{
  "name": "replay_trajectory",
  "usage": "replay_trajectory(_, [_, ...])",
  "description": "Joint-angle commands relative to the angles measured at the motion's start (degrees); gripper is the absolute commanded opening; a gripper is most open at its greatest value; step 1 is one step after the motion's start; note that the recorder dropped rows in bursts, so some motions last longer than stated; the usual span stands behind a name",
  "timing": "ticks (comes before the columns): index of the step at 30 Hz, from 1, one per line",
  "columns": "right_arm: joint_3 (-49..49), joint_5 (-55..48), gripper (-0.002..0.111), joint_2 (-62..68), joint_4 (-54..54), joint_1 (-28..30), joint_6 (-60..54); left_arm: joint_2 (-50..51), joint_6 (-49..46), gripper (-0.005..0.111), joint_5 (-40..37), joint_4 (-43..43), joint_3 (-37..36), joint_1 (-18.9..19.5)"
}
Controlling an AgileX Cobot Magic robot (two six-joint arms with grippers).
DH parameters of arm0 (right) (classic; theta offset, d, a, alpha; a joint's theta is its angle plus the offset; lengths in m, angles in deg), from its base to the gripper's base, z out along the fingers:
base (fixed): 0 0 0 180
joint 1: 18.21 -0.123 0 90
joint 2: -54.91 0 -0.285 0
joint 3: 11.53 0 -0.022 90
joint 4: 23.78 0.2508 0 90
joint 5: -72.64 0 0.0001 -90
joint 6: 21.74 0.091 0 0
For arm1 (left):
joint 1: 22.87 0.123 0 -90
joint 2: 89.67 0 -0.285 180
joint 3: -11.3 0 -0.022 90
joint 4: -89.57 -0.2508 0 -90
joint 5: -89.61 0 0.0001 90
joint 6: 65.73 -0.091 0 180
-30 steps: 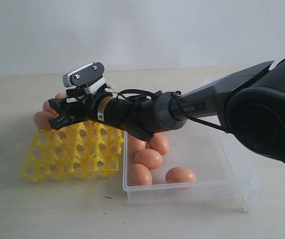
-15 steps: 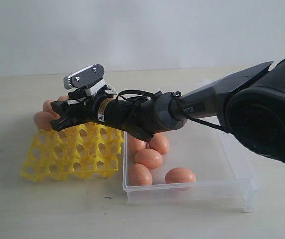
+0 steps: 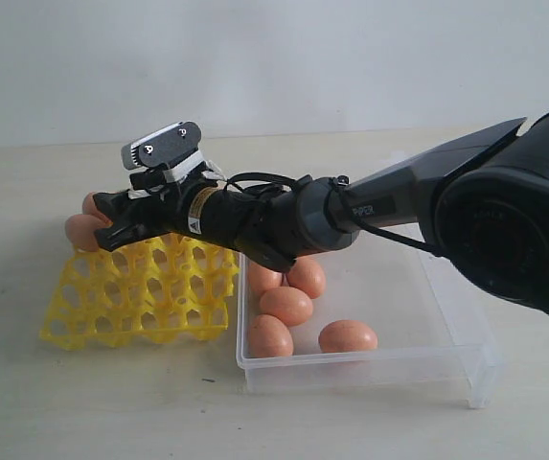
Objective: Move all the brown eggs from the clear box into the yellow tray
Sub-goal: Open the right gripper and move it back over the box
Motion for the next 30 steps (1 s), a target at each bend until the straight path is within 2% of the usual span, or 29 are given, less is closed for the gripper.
replay_trajectory(1, [-0.4,1.1,0.059,-0.8,0.0,-0.1,0.9,-0.3,0.0,0.000,0.3,-0.1,0.2,-0.2])
replay_trajectory(7, [-0.5,1.1,0.058,-1.4,-0.6,-0.1,2.7,-0.3,0.0,0.000,0.3,-0.1,0.2,-0.2])
replay_trajectory(11, [-0.5,-3.2,0.054,-6.9,-5.5,-0.1,15.7,-0.3,0.0,0.000,0.3,-0.1,0.2,-0.2])
replay_trajectory(13, [-0.4,-12.7,0.031,-13.3,-14.2,-0.1,22.4,-0.3,0.0,0.000,0.3,-0.1,0.2,-0.2])
replay_trajectory(14, [0.7,-19.0,0.012,-18.4,-20.6,-0.1,26.4,-0.3,0.0,0.000,0.3,-0.1,0.2,-0.2])
replay_trajectory(15, [1.7,-22.2,0.001,-21.0,-23.3,-0.1,29.3,-0.3,0.0,0.000,0.3,-0.1,0.2,-0.2])
replay_trajectory(16, [5.1,-26.1,0.000,-25.5,-24.3,-0.1,33.6,-0.3,0.0,0.000,0.3,-0.1,0.2,-0.2])
replay_trajectory(21, [25.6,-31.2,0.000,-41.4,-23.0,3.0,32.8,-0.3,0.0,0.000,0.3,-0.1,0.2,-0.2])
replay_trajectory(23, [30.9,-33.7,0.000,-45.4,-22.2,4.8,32.8,-0.3,0.0,0.000,0.3,-0.1,0.2,-0.2])
replay_trajectory(27, [32.4,-40.0,0.000,-51.2,-22.1,5.1,31.2,-0.3,0.0,0.000,0.3,-0.1,0.2,-0.2])
replay_trajectory(28, [32.4,-40.6,0.000,-51.8,-20.9,5.1,28.9,-0.3,0.0,0.000,0.3,-0.1,0.2,-0.2])
replay_trajectory(30, [32.4,-42.2,0.000,-52.6,-11.9,5.1,18.3,-0.3,0.0,0.000,0.3,-0.1,0.2,-0.2])
